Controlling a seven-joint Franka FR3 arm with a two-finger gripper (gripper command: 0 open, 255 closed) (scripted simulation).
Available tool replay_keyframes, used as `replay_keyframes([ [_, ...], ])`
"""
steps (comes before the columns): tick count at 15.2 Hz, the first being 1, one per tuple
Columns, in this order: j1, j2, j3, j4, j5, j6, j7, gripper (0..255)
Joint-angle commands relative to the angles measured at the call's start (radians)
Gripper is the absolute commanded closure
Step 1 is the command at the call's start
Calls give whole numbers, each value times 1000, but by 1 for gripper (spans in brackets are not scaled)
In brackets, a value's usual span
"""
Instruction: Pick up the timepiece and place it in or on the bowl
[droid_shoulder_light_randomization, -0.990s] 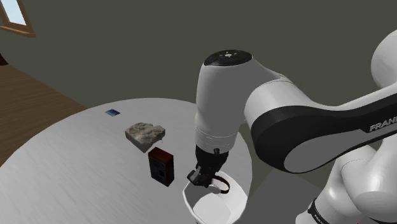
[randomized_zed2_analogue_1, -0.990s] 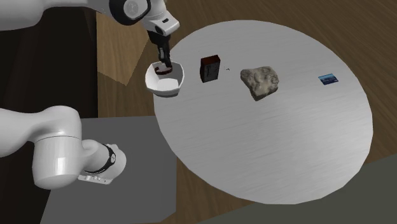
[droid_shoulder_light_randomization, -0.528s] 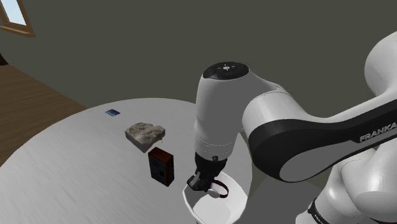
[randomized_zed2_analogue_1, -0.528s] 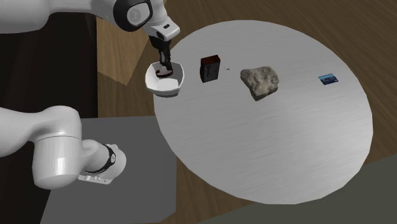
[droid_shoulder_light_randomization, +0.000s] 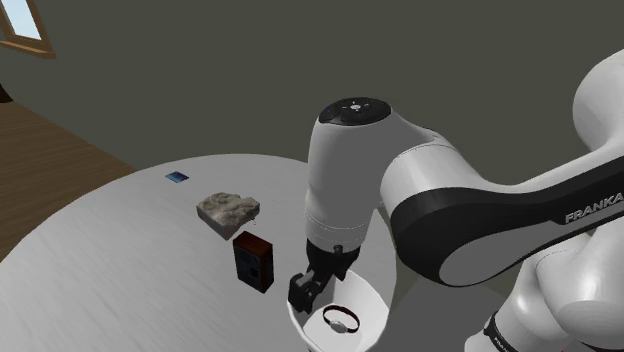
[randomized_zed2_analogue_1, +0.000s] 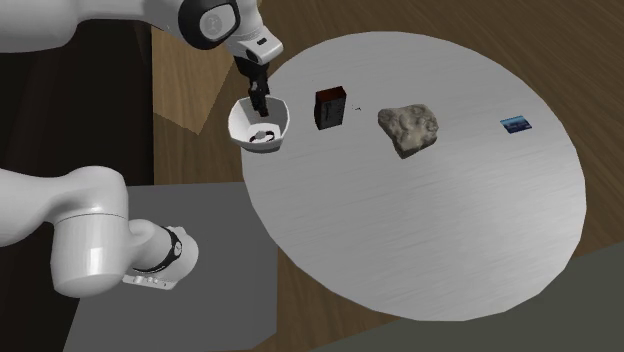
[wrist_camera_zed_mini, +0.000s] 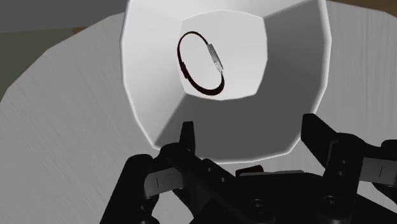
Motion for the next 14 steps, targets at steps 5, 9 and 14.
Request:
replay_keyframes([
  [5, 5, -31, -11, 77, 12, -104, -11, 0],
  [9, 6, -36, -14, 99, 14, -131, -13, 0],
  [14, 6, -36, -14, 99, 14, -131, -13, 0],
])
